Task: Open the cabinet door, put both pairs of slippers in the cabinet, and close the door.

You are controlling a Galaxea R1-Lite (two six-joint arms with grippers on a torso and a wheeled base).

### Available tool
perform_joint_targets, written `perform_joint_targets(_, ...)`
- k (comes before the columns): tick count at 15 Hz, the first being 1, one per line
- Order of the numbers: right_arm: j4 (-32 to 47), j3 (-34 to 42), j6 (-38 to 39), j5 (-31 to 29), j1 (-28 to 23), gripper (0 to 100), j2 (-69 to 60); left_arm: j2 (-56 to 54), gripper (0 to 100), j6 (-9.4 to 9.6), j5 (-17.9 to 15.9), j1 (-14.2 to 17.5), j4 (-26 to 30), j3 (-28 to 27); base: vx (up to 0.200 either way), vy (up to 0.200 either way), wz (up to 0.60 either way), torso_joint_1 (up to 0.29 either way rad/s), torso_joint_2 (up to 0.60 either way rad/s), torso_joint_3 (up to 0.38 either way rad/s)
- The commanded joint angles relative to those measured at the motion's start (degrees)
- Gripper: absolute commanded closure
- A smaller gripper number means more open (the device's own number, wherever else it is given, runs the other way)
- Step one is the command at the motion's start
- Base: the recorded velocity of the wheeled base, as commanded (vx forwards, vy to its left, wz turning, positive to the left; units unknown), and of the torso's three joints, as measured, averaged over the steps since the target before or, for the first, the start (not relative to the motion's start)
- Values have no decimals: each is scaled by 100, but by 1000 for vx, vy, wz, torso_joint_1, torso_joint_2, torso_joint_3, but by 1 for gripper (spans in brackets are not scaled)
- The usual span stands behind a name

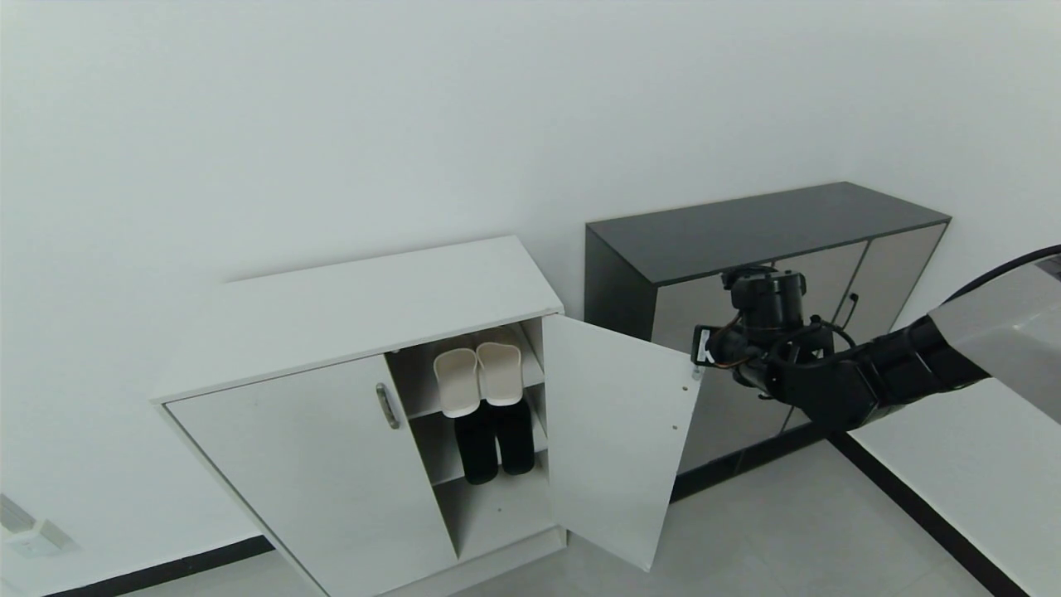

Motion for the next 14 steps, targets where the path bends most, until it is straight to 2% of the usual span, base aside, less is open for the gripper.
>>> perform_joint_targets(1,-3,-83,28,-3,-3,100,159,7,100,-3,1,4,-1,0,0,0,0,0,0,0)
perform_joint_targets(14,-144,-48,19,23,76,100,405,7,100,-3,1,4,-1,0,0,0,0,0,0,0)
